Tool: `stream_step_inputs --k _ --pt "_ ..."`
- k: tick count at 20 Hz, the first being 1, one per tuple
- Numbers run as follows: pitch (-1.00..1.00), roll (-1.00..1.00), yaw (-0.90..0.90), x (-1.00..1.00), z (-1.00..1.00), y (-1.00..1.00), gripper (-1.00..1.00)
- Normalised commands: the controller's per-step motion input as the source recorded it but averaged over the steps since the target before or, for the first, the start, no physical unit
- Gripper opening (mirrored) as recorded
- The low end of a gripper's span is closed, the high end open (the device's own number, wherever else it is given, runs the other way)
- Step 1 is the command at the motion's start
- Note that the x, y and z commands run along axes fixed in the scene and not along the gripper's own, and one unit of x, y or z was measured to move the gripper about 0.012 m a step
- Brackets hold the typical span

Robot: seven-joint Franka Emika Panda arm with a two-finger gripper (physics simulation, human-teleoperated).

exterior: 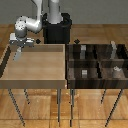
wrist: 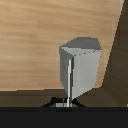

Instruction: Place the milk carton into the appropriate compartment.

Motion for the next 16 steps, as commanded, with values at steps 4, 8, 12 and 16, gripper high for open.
stream_step_inputs --k 4,8,12,16 --pt "0.00 0.00 0.00 0.00 0.00 0.00 -1.00" --pt "0.00 0.00 0.00 0.00 0.00 0.00 -1.00" --pt "0.00 0.00 0.00 0.00 0.00 0.00 -1.00" --pt "0.00 0.00 0.00 0.00 0.75 0.00 -1.00"
